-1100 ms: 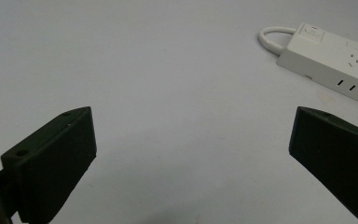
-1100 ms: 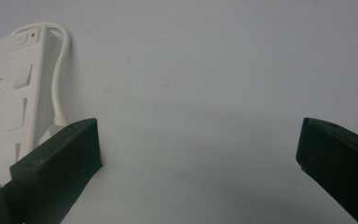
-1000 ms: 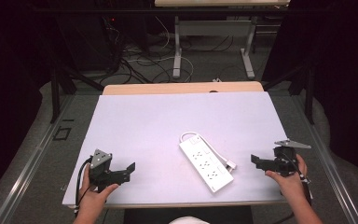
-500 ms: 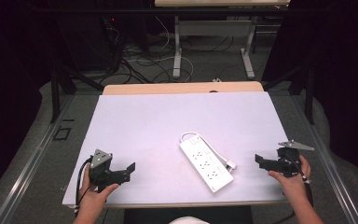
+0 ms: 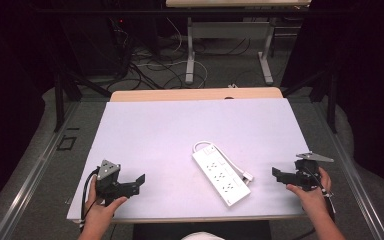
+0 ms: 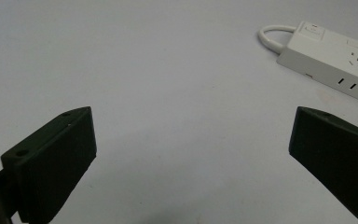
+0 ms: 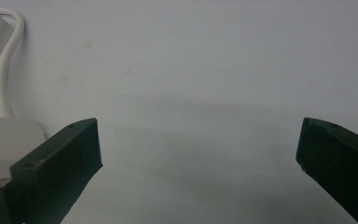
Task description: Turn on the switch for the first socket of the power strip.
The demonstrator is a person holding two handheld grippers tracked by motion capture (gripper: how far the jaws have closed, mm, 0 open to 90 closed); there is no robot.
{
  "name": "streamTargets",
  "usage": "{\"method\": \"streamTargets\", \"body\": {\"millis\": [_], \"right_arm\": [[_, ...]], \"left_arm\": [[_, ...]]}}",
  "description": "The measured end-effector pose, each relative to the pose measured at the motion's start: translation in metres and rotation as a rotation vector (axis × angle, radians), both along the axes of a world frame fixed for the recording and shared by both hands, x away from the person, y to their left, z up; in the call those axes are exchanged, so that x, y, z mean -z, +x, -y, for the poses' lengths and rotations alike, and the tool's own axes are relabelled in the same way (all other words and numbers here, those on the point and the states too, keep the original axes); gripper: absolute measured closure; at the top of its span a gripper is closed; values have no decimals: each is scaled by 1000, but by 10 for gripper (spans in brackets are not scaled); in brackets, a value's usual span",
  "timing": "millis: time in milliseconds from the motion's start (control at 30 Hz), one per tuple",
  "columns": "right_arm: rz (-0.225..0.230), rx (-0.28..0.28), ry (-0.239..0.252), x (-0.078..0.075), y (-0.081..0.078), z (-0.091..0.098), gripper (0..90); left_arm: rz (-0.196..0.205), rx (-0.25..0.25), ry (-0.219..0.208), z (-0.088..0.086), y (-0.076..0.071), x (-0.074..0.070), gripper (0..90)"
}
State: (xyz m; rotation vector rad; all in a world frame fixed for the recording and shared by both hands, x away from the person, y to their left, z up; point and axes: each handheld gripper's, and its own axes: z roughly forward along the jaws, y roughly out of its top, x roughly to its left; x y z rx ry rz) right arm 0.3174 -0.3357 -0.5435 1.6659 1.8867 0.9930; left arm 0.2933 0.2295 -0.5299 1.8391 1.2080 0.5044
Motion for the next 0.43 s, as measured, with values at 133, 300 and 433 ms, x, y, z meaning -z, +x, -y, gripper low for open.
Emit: {"method": "streamTargets", "body": {"millis": [133, 300, 433], "right_arm": [[-9, 3, 7, 0, 0, -1, 0], [-8, -1, 4, 1, 0, -1, 0], [-7, -2, 5, 1, 0, -1, 0]], "left_arm": [[-2, -2, 0, 0, 0, 0, 5], [-1, -1, 0, 0, 0, 0, 5], [-1, -1, 0, 0, 0, 0, 5]]}}
